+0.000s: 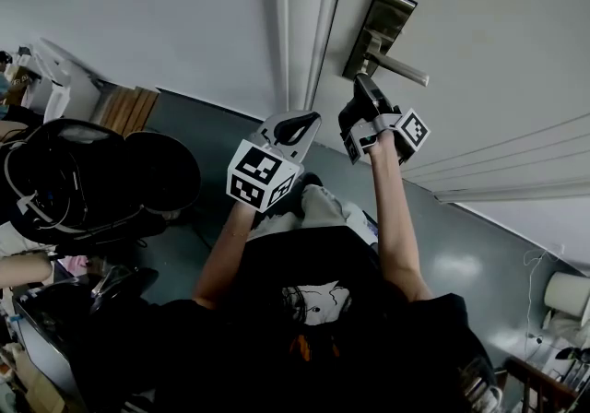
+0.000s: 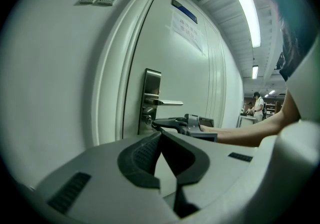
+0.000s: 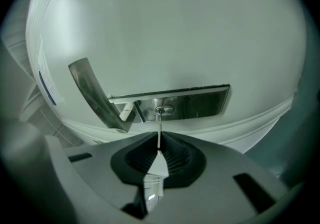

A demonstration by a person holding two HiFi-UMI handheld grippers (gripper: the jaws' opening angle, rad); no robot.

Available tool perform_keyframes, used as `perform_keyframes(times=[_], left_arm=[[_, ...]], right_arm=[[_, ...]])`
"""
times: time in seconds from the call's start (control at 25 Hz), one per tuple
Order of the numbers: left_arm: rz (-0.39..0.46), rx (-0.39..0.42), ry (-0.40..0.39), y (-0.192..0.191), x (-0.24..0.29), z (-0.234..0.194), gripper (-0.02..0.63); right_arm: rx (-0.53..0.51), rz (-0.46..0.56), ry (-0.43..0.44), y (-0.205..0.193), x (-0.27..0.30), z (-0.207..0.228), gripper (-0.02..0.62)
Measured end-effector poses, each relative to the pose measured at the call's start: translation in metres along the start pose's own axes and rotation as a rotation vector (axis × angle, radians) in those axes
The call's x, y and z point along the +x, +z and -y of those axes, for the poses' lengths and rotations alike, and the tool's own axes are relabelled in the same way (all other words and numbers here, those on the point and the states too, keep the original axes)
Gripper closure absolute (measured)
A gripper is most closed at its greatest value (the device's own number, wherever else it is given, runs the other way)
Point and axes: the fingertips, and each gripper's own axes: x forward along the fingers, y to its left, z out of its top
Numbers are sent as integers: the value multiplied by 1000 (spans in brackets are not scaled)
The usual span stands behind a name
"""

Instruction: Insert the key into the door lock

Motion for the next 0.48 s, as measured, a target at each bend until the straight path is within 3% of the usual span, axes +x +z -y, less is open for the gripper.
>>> perform_keyframes(times=[0.48], left_arm=[[5,-21,31,-4,-2,-18,597]], right_arm=[[89,93,20,15,9,7,572]])
